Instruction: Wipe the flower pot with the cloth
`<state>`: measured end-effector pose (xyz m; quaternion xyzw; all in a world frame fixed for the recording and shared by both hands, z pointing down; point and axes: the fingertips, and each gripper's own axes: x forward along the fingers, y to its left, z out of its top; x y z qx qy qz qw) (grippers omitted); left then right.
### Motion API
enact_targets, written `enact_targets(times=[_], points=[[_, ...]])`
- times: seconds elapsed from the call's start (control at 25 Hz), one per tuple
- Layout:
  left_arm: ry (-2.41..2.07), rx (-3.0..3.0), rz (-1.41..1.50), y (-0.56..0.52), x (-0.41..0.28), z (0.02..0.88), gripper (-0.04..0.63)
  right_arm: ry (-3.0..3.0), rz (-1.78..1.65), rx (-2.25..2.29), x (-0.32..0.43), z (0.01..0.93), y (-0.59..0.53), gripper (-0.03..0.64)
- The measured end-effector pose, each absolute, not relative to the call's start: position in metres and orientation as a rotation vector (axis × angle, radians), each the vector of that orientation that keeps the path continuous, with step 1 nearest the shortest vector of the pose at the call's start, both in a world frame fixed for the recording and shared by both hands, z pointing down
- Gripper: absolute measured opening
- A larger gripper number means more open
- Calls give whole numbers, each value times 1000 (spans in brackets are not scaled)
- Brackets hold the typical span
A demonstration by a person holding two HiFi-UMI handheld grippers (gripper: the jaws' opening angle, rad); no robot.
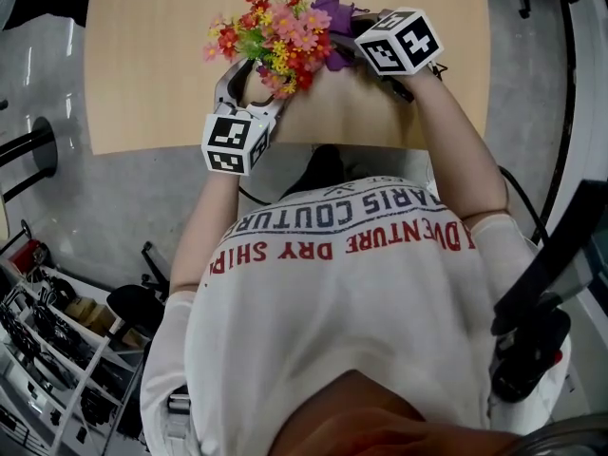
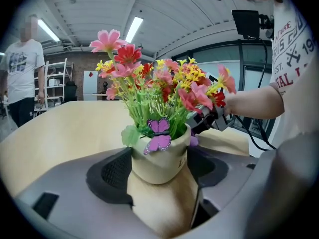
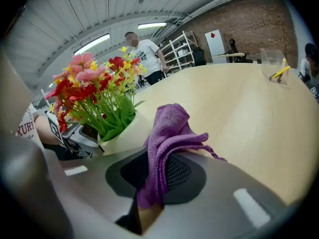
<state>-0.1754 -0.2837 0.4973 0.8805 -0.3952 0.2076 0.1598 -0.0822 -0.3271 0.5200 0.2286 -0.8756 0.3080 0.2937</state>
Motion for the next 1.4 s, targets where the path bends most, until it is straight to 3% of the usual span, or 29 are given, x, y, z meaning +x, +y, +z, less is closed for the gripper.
enact_targets(times=[0.28, 0.6, 0.84, 1.4], points=[[-1222, 2455, 607, -276, -171, 489, 351, -2364, 868, 712, -68, 503, -326, 49], [-1452, 2299, 509, -265, -145, 493, 505, -2475, 889, 839, -25, 483, -277, 49], [-1762, 2090, 444, -281, -154, 499, 508, -2487, 906, 847, 6, 486, -224, 49], [-1924, 1896, 358, -290, -155, 506, 506, -2469, 907, 906, 52, 477, -170, 49]])
